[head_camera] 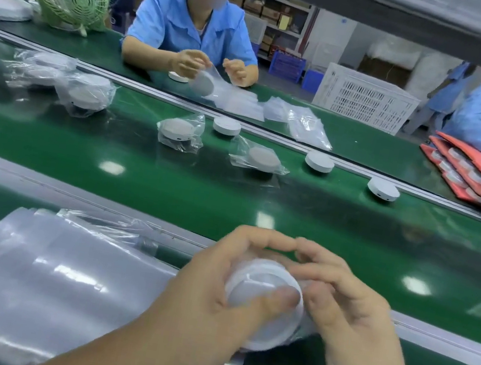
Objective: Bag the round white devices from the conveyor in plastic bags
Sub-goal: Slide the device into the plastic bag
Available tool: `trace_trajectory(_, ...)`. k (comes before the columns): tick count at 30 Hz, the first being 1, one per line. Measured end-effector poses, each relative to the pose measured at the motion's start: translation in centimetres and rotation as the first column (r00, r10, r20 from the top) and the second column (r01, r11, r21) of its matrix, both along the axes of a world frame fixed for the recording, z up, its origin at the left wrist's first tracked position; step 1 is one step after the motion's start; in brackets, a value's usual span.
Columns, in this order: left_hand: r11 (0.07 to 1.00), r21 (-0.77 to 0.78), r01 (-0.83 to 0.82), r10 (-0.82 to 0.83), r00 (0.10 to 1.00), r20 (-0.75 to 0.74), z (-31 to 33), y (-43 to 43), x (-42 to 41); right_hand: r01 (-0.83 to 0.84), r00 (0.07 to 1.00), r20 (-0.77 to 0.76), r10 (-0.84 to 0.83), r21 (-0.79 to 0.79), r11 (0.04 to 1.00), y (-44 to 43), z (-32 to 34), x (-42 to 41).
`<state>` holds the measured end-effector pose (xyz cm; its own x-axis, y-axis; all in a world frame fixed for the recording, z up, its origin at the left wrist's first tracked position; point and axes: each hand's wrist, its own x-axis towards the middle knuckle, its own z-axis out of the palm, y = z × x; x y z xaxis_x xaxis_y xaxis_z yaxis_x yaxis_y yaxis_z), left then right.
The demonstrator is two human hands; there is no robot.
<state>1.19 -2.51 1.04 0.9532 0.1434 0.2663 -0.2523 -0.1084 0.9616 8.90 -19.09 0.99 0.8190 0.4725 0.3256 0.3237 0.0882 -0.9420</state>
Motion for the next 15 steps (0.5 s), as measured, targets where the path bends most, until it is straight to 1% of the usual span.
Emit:
trace_trajectory(1, 0.994, -0.021, -0.103, 0.104, 0.994, 0.03, -0.1, -0.4, 0.0, -0.072, 0.995, -0.065, 0.071, -0.023, 0.997, 0.1, 0.0, -0.1)
trace_trajectory(2, 0.98, -0.046, -0.192, 0.194, 0.98, 0.036, -0.2, -0.7, -0.1, -0.115, 0.991, -0.073, 0.11, -0.072, 0.991, 0.3, 0.2, -0.3)
trace_trajectory(3, 0.962, -0.069, -0.264, 0.266, 0.963, 0.029, -0.5, -0.9, 0.0, -0.114, 0.993, -0.044, 0.109, -0.133, 0.984, 0.5, 0.4, -0.3)
trace_trajectory(4, 0.95, -0.078, -0.303, 0.305, 0.952, 0.02, -0.8, -0.8, 0.1, -0.061, 0.997, 0.025, 0.067, -0.194, 0.979, 0.8, 0.8, 0.0)
trace_trajectory(5, 0.944, -0.07, -0.322, 0.324, 0.946, 0.014, -0.9, -0.7, 0.1, 0.029, 0.992, 0.126, 0.002, -0.246, 0.969, 1.2, 1.1, 0.6)
trace_trajectory(6, 0.944, -0.038, -0.329, 0.33, 0.944, 0.018, -1.0, -0.6, 0.2, 0.112, 0.975, 0.214, -0.053, -0.275, 0.955, 1.6, 1.3, 1.6)
trace_trajectory(8, 0.912, 0.11, -0.395, 0.391, 0.919, 0.057, -0.8, 0.2, 0.4, 0.235, 0.937, 0.325, -0.129, -0.311, 0.921, 2.3, 1.8, 4.4)
trace_trajectory(10, 0.836, 0.355, -0.419, 0.407, 0.906, 0.112, 0.1, 1.6, 0.6, 0.323, 0.915, 0.346, -0.207, -0.322, 0.89, 3.1, 2.0, 8.1)
trace_trajectory(11, 0.793, 0.484, -0.371, 0.369, 0.924, 0.104, 0.5, 2.4, 0.6, 0.383, 0.891, 0.376, -0.254, -0.323, 0.865, 3.5, 2.0, 10.2)
trace_trajectory(12, 0.756, 0.596, -0.27, 0.301, 0.952, 0.049, 0.9, 3.0, 0.5, 0.45, 0.855, 0.425, -0.296, -0.327, 0.831, 4.0, 2.2, 12.3)
trace_trajectory(13, 0.714, 0.687, -0.137, 0.224, 0.974, -0.038, 1.1, 3.5, 0.4, 0.518, 0.806, 0.497, -0.321, -0.332, 0.788, 4.4, 2.4, 14.2)
trace_trajectory(14, 0.658, 0.753, -0.007, 0.155, 0.98, -0.126, 1.1, 3.7, 0.2, 0.576, 0.75, 0.583, -0.311, -0.345, 0.741, 4.7, 2.6, 16.0)
trace_trajectory(15, 0.602, 0.792, 0.103, 0.094, 0.976, -0.198, 1.1, 3.6, 0.0, 0.619, 0.697, 0.669, -0.257, -0.382, 0.686, 4.9, 2.6, 17.7)
